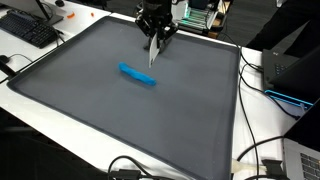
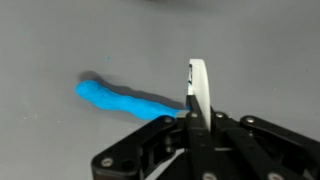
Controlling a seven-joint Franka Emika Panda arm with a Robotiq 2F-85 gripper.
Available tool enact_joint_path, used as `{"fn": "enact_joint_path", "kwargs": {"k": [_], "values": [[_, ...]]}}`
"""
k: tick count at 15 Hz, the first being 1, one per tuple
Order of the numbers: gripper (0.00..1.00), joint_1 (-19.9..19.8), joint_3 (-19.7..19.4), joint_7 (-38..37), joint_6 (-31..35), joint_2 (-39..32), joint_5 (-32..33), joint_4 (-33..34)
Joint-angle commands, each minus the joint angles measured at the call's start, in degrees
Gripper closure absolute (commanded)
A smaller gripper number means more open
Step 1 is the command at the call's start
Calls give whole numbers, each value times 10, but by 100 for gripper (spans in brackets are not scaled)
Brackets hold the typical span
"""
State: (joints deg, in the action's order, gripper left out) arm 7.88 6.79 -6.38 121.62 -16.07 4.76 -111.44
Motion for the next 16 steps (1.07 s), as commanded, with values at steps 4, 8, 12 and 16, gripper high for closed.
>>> {"fn": "enact_joint_path", "kwargs": {"k": [4, 8, 12, 16], "values": [[99, 7, -15, -3, 23, -69, 23, 48], [99, 9, -21, -10, 26, -100, 18, 74], [99, 13, -27, -17, 28, -124, 21, 93], [99, 17, -33, -21, 38, -141, 21, 103]]}}
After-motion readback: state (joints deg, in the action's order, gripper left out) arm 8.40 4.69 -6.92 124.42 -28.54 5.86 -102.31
